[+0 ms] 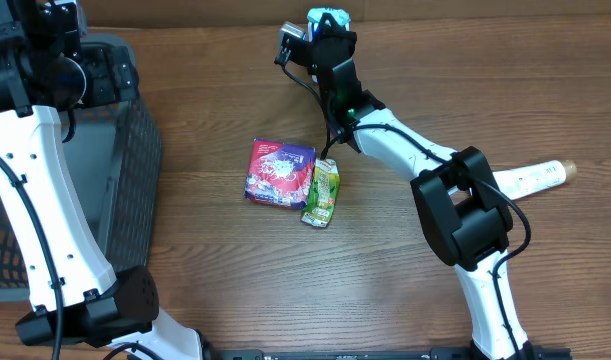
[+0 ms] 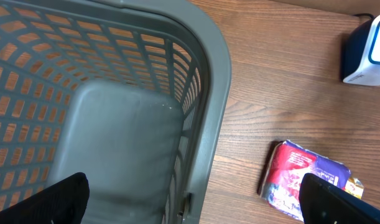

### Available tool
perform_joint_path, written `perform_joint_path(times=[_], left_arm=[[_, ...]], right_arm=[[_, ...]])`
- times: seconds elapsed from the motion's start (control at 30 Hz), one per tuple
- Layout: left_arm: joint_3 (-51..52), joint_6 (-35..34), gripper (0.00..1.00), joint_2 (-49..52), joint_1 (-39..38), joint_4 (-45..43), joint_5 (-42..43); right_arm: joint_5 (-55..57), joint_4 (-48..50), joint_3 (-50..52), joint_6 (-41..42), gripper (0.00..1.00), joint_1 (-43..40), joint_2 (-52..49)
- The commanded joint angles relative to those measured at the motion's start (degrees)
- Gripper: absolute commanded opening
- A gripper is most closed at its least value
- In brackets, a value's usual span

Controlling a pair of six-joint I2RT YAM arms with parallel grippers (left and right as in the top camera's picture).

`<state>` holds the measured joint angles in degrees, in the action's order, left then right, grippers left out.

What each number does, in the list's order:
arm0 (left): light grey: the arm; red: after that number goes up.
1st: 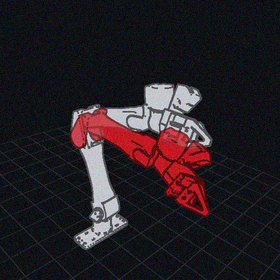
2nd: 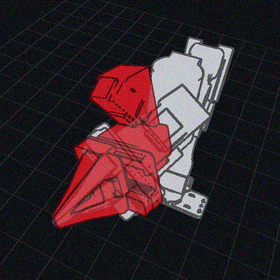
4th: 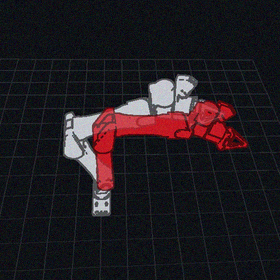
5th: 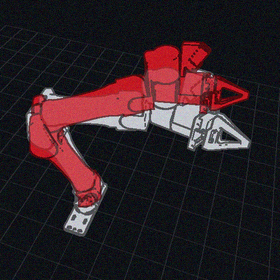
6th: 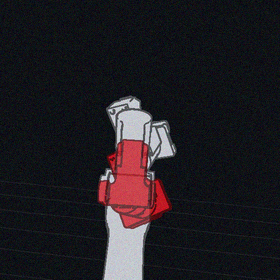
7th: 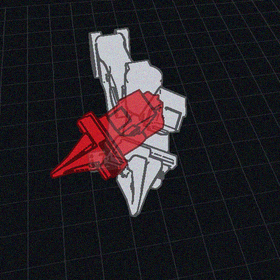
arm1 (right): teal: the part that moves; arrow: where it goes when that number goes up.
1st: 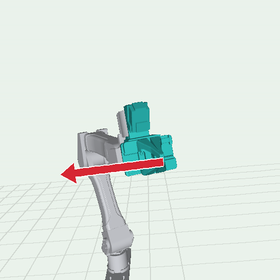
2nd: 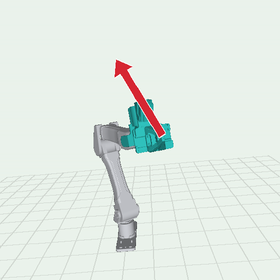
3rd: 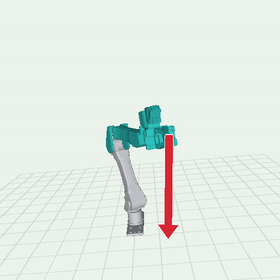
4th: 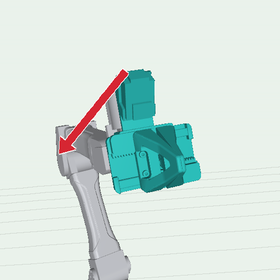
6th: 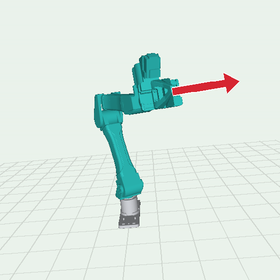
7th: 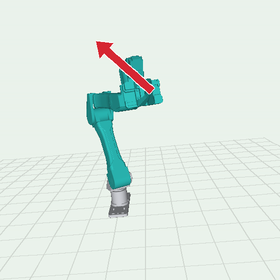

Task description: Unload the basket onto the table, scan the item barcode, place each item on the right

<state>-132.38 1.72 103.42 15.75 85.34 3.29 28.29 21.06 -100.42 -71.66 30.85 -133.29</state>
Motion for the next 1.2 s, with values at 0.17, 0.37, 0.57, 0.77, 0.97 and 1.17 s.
perform_joint_path(times=[0.17,0.37,0.57,0.77,0.97,1.17], left_arm=[[-0.1,0.9,1.0,-0.3,-0.4,-0.1,0.6],[-0.1,0.9,1.0,-0.3,-0.4,-0.1,0.6],[-0.1,0.9,0.99,-0.3,-0.4,-0.1,0.6],[-0.1,0.9,1.0,-0.3,-0.4,-0.1,0.6],[-0.1,0.9,1.0,-0.3,-0.4,-0.1,0.6],[-0.1,0.9,1.0,-0.3,-0.4,-0.1,0.6]], right_arm=[[-1.0,1.8,-1.2,-0.8,0.04,-1.1,0.1],[-1.8,1.8,-1.2,-0.6,0.04,-1.1,0.1],[1.1,0.5,-1.2,7.5,0.04,-0.5,2.5],[6.4,-9.6,-1.2,16.9,0.04,1.3,12.4],[6.1,-29.8,-1.2,44.9,0.04,5.0,27.4],[-3.9,-56.8,-1.2,86.1,0.04,2.2,41.5]])
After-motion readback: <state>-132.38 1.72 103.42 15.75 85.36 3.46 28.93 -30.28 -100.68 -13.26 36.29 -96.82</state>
